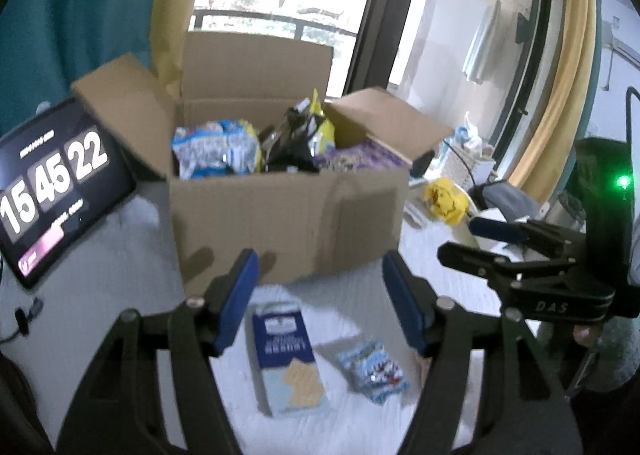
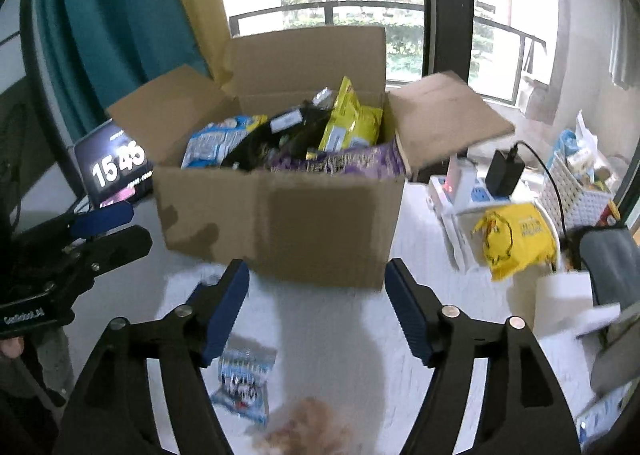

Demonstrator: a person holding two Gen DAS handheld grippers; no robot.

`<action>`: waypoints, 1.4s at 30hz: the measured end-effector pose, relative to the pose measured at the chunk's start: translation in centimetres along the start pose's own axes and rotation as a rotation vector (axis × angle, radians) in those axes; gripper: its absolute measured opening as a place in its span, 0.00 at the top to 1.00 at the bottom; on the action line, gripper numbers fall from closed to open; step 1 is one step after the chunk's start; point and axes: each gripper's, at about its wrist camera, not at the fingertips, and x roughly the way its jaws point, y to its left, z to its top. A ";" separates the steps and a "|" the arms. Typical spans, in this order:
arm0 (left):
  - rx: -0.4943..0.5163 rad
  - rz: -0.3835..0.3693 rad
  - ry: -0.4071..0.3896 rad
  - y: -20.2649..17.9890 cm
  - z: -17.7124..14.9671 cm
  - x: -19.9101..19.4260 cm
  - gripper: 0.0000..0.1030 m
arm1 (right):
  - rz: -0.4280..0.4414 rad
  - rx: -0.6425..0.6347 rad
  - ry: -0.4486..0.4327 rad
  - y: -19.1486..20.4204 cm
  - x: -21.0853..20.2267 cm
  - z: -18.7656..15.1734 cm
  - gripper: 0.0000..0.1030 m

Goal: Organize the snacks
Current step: 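Withdraw both open tools toward the remaining snacks on the table, then grasp the blue-white snack bag with the left tool while the right grasps the clear brown-snack bag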

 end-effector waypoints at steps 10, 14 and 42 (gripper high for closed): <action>-0.014 -0.003 0.047 0.2 -3.6 -0.5 0.36 | -0.016 0.023 0.068 -0.2 -0.2 -4.8 0.27; -0.023 0.000 0.075 0.4 -5.1 -0.2 0.36 | -0.023 0.030 0.100 -0.3 0.1 -6.8 0.23; 0.103 -0.013 0.253 -5.7 -7.9 6.4 0.36 | 0.022 0.080 0.132 -3.3 2.6 -11.5 0.56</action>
